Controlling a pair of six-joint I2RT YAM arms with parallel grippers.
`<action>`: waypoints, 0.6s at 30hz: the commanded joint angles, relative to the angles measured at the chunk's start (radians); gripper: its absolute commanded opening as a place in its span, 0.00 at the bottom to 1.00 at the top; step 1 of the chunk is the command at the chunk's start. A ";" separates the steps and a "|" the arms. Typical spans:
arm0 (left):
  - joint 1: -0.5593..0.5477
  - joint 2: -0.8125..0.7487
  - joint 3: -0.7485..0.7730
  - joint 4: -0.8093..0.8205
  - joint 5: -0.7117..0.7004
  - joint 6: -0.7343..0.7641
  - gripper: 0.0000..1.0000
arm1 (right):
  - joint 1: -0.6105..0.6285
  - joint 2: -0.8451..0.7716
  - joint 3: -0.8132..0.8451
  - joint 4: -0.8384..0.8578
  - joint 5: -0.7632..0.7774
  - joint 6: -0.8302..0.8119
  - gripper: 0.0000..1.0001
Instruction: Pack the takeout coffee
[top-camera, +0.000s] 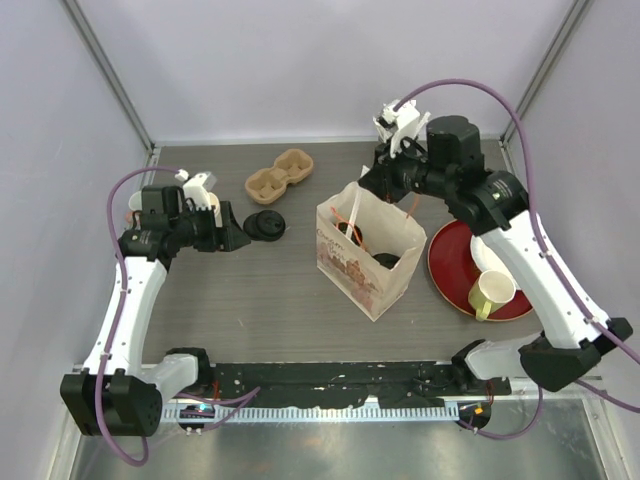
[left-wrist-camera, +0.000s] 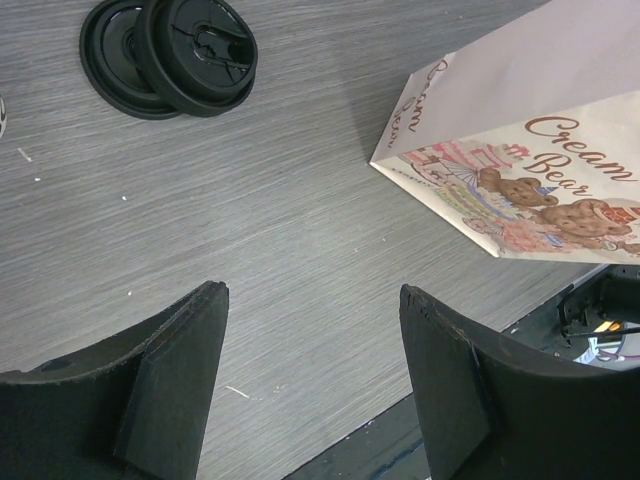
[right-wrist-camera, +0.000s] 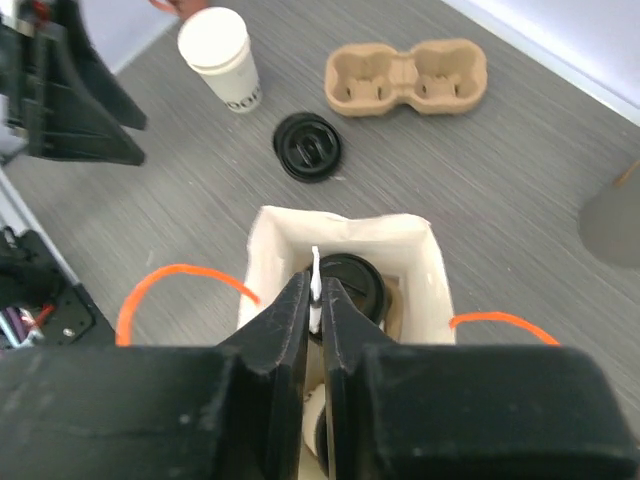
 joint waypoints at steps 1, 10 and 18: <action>0.006 -0.035 0.007 0.026 0.015 -0.004 0.73 | 0.017 0.016 0.070 -0.029 0.092 -0.040 0.24; 0.006 -0.019 0.002 0.037 0.020 -0.006 0.73 | 0.018 0.043 0.241 -0.055 0.231 -0.050 0.65; 0.006 -0.016 0.002 0.035 0.023 -0.006 0.73 | -0.115 0.285 0.533 -0.075 0.416 -0.002 0.66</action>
